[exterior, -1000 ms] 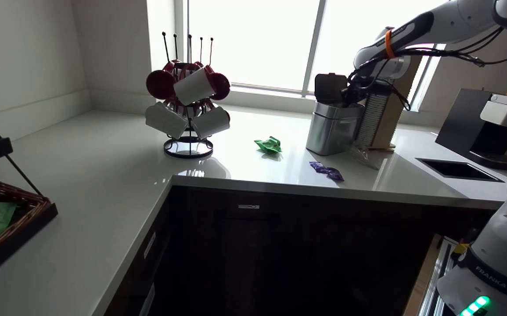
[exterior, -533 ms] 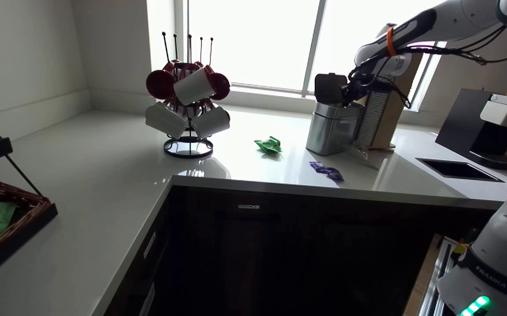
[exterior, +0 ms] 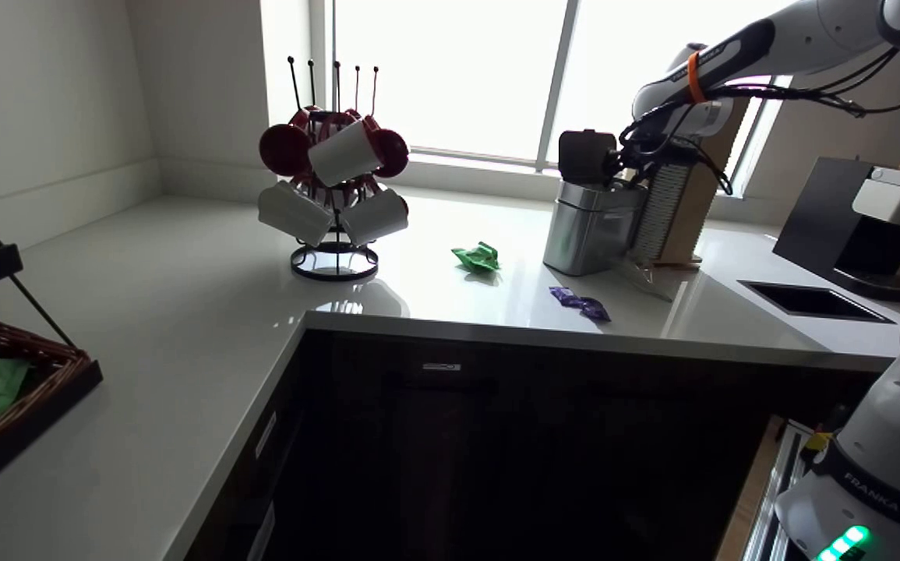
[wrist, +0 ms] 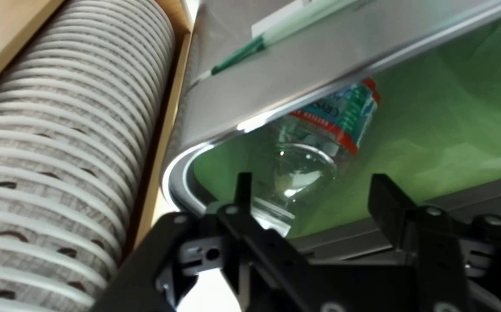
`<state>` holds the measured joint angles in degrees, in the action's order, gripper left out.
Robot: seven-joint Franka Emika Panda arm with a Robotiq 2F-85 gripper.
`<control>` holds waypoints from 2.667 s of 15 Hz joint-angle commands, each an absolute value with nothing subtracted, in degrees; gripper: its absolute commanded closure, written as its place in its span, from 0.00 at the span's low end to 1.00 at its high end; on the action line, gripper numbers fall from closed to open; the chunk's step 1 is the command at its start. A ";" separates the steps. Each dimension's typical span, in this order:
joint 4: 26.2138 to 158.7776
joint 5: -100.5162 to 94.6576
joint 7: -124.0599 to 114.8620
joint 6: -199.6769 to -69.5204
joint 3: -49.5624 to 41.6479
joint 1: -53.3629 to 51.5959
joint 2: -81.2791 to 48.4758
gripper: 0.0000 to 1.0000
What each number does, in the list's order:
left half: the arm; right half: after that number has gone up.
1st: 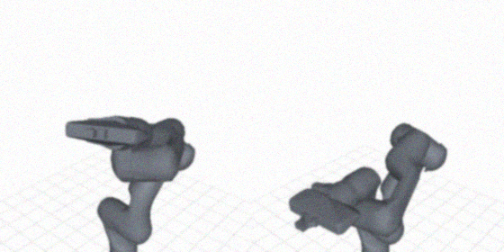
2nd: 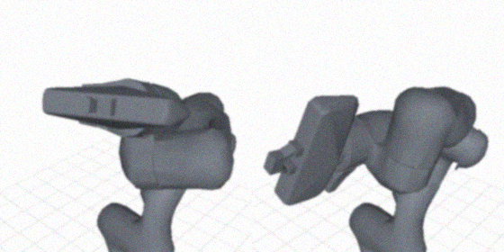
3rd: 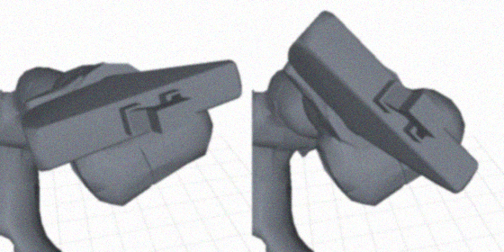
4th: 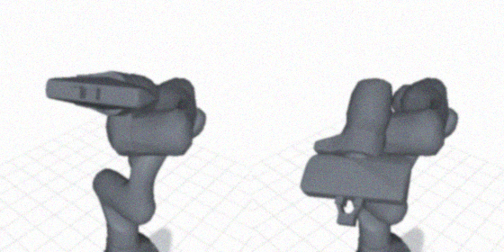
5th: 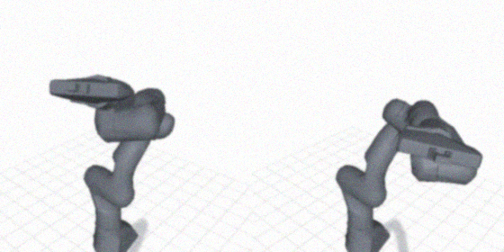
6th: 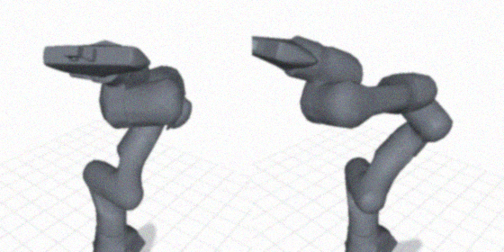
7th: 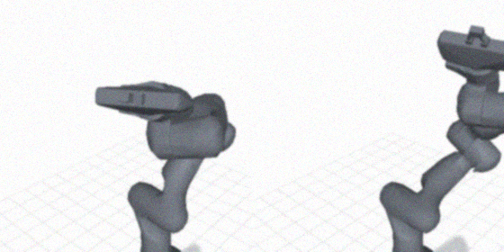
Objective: Remove the bottle from the silver object
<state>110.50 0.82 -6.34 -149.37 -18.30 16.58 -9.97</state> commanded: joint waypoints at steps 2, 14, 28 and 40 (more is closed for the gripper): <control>110.69 1.03 -7.91 -150.56 -18.29 17.11 -11.52 0.00; 109.99 -2.39 -12.42 -151.39 -19.28 15.98 -14.28 0.00; 107.38 -11.48 -18.86 -146.42 -20.95 13.53 -16.59 0.58; 108.90 -9.94 -18.20 -144.78 -20.11 13.20 -11.47 0.96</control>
<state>107.84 -10.08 -17.83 -147.84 -20.27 13.86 -14.95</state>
